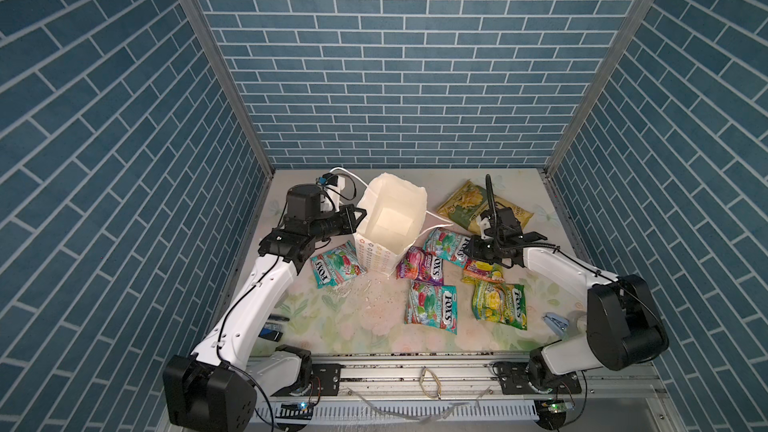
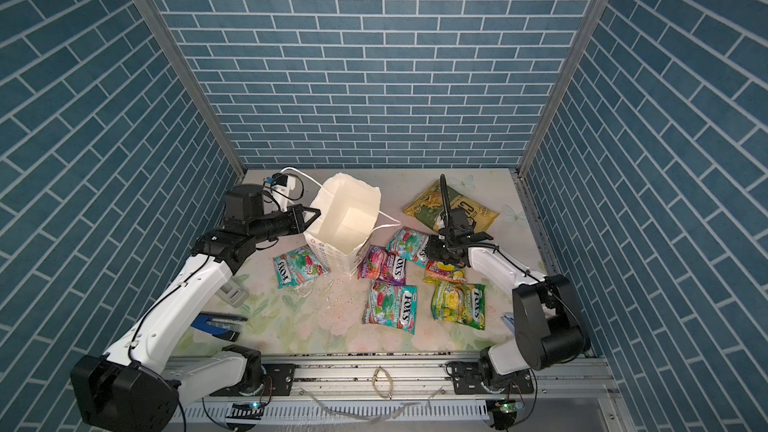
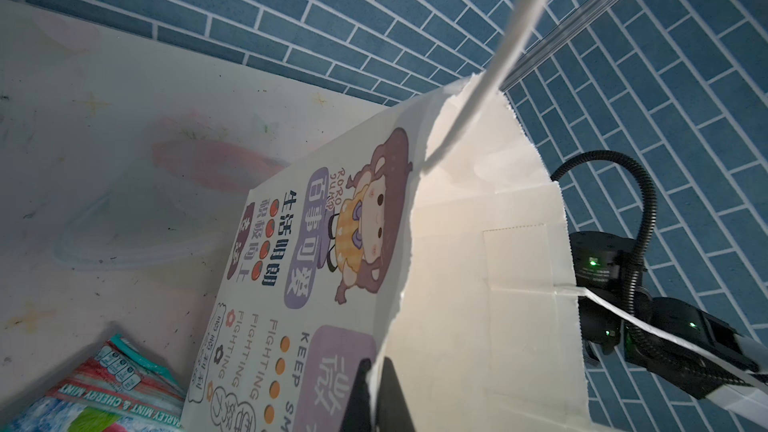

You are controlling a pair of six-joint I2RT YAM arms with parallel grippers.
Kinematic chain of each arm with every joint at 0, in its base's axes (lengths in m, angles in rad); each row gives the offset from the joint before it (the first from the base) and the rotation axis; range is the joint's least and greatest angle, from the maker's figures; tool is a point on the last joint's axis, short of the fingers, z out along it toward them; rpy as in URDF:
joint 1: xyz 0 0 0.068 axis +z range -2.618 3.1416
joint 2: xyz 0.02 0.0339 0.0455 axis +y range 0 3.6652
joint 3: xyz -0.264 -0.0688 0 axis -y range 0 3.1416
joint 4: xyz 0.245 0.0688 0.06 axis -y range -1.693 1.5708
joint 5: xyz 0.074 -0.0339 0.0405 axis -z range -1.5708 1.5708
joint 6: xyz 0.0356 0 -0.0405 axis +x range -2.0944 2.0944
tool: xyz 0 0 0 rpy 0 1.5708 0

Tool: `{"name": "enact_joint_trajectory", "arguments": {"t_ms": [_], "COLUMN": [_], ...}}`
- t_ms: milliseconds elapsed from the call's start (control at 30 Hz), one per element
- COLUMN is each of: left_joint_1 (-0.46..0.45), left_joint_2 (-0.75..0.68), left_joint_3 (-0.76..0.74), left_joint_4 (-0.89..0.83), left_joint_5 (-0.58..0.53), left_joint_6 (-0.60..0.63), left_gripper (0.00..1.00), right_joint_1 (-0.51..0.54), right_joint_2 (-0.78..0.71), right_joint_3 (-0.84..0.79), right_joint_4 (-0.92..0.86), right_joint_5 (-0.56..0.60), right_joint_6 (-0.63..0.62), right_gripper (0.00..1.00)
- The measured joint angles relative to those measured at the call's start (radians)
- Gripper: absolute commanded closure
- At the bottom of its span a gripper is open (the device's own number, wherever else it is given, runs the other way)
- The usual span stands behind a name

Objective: Take the snacks out of the paper bag
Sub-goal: 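Drop the teal mint pack on the pile while the left gripper uprights the bag, then open the left gripper to release the bag rim and lift away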

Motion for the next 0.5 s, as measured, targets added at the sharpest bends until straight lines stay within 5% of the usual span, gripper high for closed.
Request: {"name": "enact_joint_trajectory", "arguments": {"t_ms": [500], "left_joint_1": [0.037], "left_joint_2": [0.006], "left_joint_3": [-0.082], "left_joint_4": [0.108], "left_joint_5": [-0.035], "left_joint_6": [-0.077], "left_gripper": [0.9], "right_joint_1": [0.024], "right_joint_2": [-0.167], "right_joint_3": [0.024], "right_joint_4": [0.0], "right_joint_5": [-0.051], "right_joint_6": [0.022], "right_gripper": [0.57]}}
